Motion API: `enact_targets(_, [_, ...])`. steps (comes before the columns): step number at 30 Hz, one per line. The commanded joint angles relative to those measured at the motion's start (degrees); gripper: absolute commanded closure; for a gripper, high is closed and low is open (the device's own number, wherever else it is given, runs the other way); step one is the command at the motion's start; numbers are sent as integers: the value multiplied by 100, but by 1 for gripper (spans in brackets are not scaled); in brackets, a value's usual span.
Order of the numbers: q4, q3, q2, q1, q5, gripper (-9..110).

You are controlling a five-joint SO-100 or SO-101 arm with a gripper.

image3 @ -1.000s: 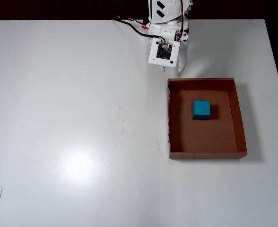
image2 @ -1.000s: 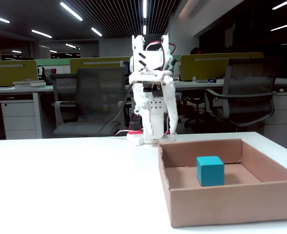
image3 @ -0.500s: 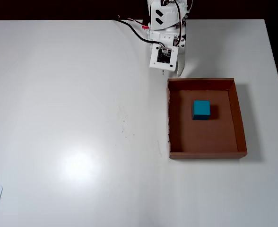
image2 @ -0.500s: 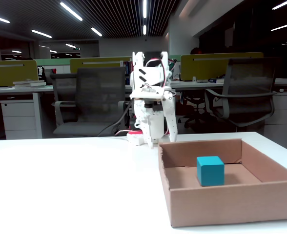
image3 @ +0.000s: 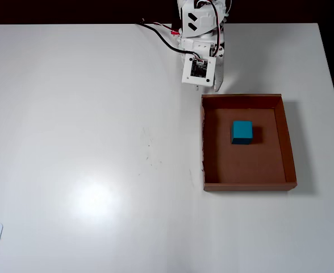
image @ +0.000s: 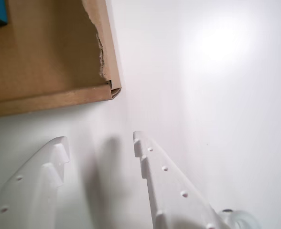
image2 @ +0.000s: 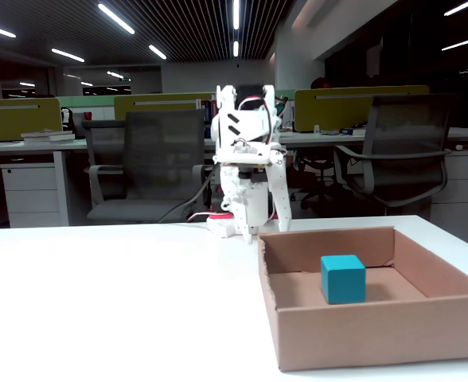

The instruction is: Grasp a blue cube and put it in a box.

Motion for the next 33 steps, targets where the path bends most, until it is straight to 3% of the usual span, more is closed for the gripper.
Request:
enact_targets(1, [-202,-53,70,-62,-62,84])
enact_targets(33, [-264,-18,79,-1020,211,85])
